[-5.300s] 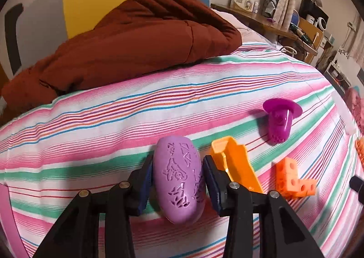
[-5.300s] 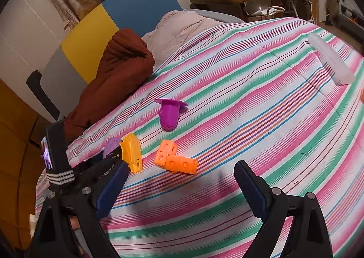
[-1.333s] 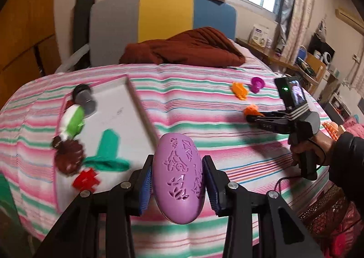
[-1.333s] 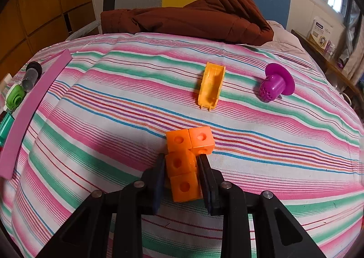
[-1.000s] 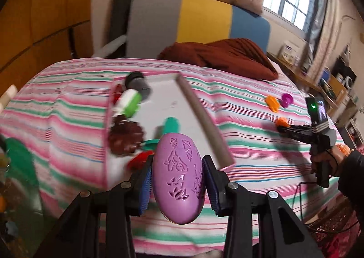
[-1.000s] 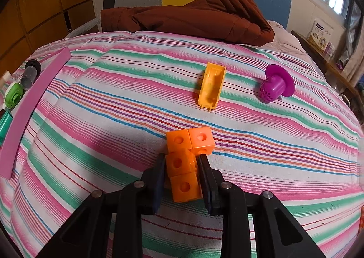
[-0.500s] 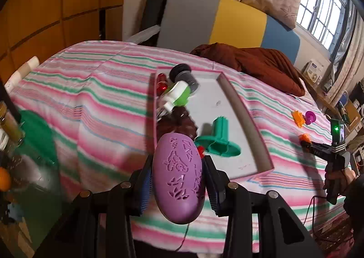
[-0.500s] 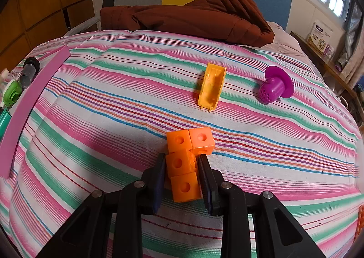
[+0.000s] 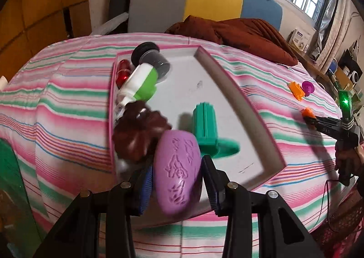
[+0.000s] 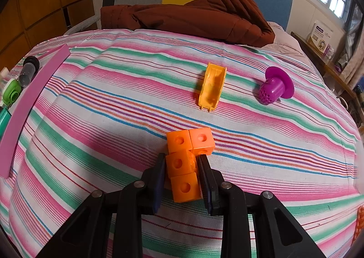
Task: Organize rigid objects
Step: 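Lower the purple oval into the tray beside the green stamp with the left gripper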
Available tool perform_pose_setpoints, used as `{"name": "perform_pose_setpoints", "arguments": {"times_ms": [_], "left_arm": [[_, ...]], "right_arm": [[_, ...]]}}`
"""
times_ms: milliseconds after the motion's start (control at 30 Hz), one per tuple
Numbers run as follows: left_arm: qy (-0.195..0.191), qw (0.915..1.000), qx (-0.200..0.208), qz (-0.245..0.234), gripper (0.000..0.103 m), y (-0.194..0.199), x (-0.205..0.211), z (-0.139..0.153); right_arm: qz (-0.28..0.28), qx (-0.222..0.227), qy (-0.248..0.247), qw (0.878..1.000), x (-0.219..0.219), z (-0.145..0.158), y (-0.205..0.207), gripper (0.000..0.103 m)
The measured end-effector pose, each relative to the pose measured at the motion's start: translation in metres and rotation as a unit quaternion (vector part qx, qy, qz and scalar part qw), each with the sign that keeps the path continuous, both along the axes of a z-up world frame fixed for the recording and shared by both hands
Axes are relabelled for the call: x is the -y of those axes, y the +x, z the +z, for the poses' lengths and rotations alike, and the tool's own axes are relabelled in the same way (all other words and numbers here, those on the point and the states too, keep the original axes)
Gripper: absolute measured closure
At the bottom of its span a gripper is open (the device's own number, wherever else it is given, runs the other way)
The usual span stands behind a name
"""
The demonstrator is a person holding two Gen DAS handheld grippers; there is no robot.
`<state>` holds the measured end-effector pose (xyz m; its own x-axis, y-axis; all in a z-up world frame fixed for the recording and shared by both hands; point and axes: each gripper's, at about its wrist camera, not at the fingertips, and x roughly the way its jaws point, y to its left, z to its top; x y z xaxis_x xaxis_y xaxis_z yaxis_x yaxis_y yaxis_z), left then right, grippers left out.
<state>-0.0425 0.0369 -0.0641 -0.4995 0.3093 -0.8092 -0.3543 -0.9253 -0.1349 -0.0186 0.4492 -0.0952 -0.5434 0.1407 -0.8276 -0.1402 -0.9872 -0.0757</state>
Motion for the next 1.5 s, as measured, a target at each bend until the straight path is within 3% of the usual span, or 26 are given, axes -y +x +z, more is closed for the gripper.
{"name": "perform_pose_setpoints", "arguments": {"times_ms": [133, 300, 367, 433, 500, 700, 900, 1167, 1500], "left_arm": [[0.02, 0.9997, -0.003, 0.014, 0.06, 0.007, 0.012, 0.005], [0.036, 0.9982, -0.048, 0.01, 0.061, 0.021, 0.017, 0.02], [0.019, 0.9982, -0.056, 0.005, 0.061, 0.017, 0.009, 0.018], [0.009, 0.9989, -0.047, 0.004, 0.061, 0.013, 0.003, 0.011], [0.025, 0.999, -0.038, -0.003, 0.067, 0.011, -0.001, 0.008], [0.022, 0.9974, -0.037, -0.058, 0.068, 0.02, -0.023, 0.006], [0.012, 0.9994, -0.021, -0.024, 0.068, 0.015, -0.017, -0.002], [-0.014, 0.9983, -0.051, 0.023, 0.068, 0.028, -0.008, 0.016], [-0.032, 0.9976, -0.048, 0.039, 0.068, 0.031, -0.017, 0.028]], "right_arm": [[0.001, 0.0, 0.002, 1.0, 0.001, 0.0, -0.001, 0.073], [0.0, 0.001, 0.004, 1.0, 0.002, 0.0, -0.001, 0.073], [-0.001, 0.002, 0.004, 1.0, 0.002, 0.0, -0.002, 0.073], [-0.002, 0.002, 0.003, 1.0, 0.002, 0.001, -0.002, 0.073], [-0.004, 0.002, 0.004, 1.0, 0.002, 0.0, -0.002, 0.073], [-0.003, 0.003, 0.002, 1.0, 0.002, 0.0, -0.001, 0.073], [-0.002, 0.005, 0.002, 1.0, 0.002, 0.001, -0.002, 0.073], [-0.002, 0.006, 0.008, 1.0, 0.004, 0.001, -0.002, 0.073], [-0.007, 0.01, -0.011, 1.0, 0.0, 0.003, -0.002, 0.074]]}}
